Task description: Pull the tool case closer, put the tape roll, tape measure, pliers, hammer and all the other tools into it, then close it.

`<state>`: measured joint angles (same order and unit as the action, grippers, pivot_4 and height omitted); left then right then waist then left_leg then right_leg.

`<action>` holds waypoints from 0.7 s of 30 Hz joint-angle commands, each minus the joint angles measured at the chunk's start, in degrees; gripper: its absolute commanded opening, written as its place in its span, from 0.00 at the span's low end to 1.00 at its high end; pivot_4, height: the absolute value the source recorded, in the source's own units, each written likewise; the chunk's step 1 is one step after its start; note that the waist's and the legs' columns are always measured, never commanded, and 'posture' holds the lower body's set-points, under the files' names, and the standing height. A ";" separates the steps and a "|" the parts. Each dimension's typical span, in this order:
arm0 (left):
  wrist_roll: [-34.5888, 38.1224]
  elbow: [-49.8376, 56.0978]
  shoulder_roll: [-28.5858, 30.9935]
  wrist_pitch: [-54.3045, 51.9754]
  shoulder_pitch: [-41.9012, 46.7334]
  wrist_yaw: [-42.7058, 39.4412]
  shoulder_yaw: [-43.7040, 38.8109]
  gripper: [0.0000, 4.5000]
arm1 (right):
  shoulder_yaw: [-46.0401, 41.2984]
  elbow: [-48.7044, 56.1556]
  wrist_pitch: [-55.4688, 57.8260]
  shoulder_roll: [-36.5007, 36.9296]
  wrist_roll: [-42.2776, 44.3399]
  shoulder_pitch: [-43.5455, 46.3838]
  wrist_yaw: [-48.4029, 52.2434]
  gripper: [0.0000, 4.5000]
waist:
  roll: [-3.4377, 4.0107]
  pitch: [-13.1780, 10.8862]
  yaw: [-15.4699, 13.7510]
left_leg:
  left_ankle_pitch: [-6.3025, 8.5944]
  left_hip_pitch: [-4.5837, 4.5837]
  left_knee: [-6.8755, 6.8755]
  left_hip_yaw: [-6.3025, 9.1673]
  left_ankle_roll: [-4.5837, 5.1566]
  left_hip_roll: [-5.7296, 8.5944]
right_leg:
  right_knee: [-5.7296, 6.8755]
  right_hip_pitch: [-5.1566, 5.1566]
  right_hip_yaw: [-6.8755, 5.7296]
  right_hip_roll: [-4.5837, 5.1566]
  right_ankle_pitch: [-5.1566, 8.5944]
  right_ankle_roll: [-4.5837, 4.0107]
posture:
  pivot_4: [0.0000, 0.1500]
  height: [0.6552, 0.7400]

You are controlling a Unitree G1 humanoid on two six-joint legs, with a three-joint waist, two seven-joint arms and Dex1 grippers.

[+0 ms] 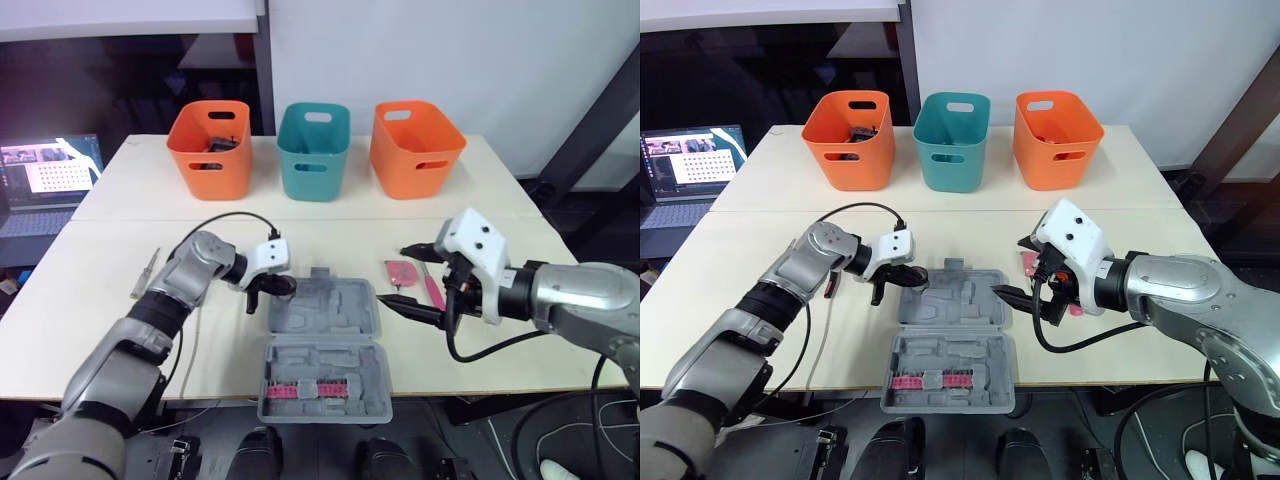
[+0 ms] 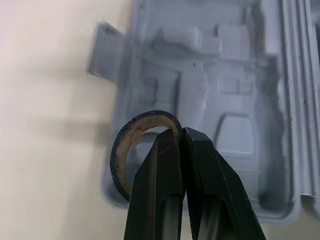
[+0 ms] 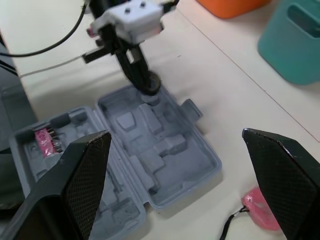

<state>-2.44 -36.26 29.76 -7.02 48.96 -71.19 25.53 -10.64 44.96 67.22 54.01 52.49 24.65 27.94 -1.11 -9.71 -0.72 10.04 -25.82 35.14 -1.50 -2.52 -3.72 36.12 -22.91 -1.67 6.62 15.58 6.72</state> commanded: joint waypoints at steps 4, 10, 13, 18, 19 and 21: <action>-3.57 -6.12 -1.40 6.46 2.57 0.70 -0.68 0.00 | -2.24 0.13 -0.27 1.05 0.76 1.74 -1.28 1.00 | 0.00 0.00 -0.02 | 0.00 -0.01 -0.01 0.00 0.00 0.00 | 0.01 -0.02 0.00 -0.01 0.00 0.00 | 1.00 1.00; -5.27 -10.52 -3.01 9.48 3.46 1.96 -1.22 0.00 | -2.15 0.00 -0.40 1.46 0.88 1.77 -1.71 1.00 | 0.00 0.00 -0.03 | 0.00 -0.02 0.00 0.01 0.00 0.00 | 0.01 -0.01 0.00 -0.01 0.00 0.00 | 1.00 1.00; -5.72 -12.07 -3.60 10.41 4.25 2.62 -1.85 0.00 | -2.17 -0.06 -0.39 1.73 1.00 1.74 -1.74 1.00 | 0.00 0.00 -0.04 | 0.00 -0.02 0.01 0.01 0.00 0.00 | 0.02 -0.01 0.00 -0.01 -0.01 0.01 | 1.00 1.00; -6.63 -14.65 -3.43 11.75 5.70 2.93 -2.21 0.00 | -2.04 -0.25 -0.45 1.99 0.88 1.60 -1.69 1.00 | 0.00 0.00 0.03 | 0.00 -0.01 0.01 0.01 0.01 0.00 | 0.04 -0.01 0.00 -0.01 -0.02 0.04 | 1.00 1.00; -6.81 -15.12 -3.42 12.10 5.88 3.21 -2.23 0.00 | -1.94 -0.24 -0.49 1.95 0.83 1.56 -1.73 1.00 | 0.00 0.00 0.04 | 0.00 -0.01 0.01 0.01 0.01 -0.01 | 0.04 -0.02 0.00 -0.02 -0.02 0.04 | 1.00 1.00; -7.05 -15.71 -3.48 12.63 6.03 3.40 -2.19 0.00 | -1.81 -0.19 -0.55 1.83 0.77 1.51 -1.85 1.00 | 0.00 0.00 0.02 | 0.00 -0.01 0.01 0.02 0.01 -0.01 | 0.06 -0.02 0.00 -0.03 -0.02 0.04 | 1.00 1.00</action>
<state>-8.95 -51.87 25.86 4.64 53.56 -68.46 24.94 -11.06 44.37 67.23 55.17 53.11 25.68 26.31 -1.11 -9.71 -0.70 10.04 -25.83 35.15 -1.49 -2.52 -3.73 36.18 -22.94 -1.67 6.60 15.55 6.77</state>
